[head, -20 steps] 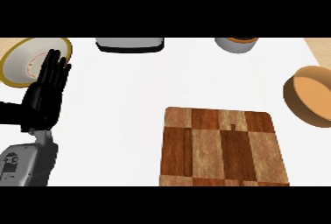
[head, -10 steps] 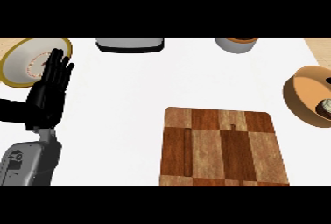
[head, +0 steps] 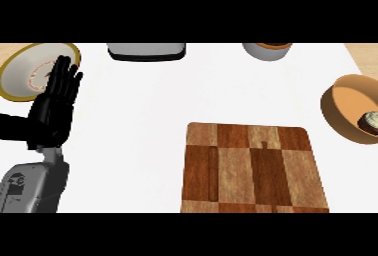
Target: Pick the cupcake from the cutting board and place it in the pot
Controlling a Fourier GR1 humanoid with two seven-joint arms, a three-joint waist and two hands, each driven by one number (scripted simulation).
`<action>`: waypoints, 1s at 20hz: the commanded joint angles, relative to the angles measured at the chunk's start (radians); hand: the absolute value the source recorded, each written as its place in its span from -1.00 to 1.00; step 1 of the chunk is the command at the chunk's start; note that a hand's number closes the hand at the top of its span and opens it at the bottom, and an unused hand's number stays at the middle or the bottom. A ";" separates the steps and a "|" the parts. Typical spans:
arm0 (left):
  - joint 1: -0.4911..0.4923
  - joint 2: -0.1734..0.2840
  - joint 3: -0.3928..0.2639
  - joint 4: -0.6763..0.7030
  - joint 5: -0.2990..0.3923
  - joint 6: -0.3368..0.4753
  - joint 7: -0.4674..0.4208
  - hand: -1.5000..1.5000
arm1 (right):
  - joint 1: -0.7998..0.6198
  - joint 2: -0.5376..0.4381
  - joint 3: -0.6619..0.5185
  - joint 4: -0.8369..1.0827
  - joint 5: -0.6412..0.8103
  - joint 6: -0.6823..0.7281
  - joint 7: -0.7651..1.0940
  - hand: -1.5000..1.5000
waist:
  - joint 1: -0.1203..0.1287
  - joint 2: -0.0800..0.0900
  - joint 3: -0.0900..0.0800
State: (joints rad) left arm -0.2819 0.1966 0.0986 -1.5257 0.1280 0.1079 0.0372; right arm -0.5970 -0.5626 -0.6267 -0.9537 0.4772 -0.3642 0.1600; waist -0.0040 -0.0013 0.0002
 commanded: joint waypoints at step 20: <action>0.029 -0.039 -0.010 -0.003 -0.031 -0.004 -0.025 0.00 | 0.510 -0.066 -0.373 -0.256 -0.495 0.204 -0.243 -1.00 | -0.002 0.000 0.000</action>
State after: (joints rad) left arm -0.2650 0.1841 0.1120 -1.5271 0.1219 0.0920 0.0292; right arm -0.1558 -0.6286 -0.9695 -1.1779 0.0403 -0.2006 -0.0753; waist -0.0085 -0.0015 0.0001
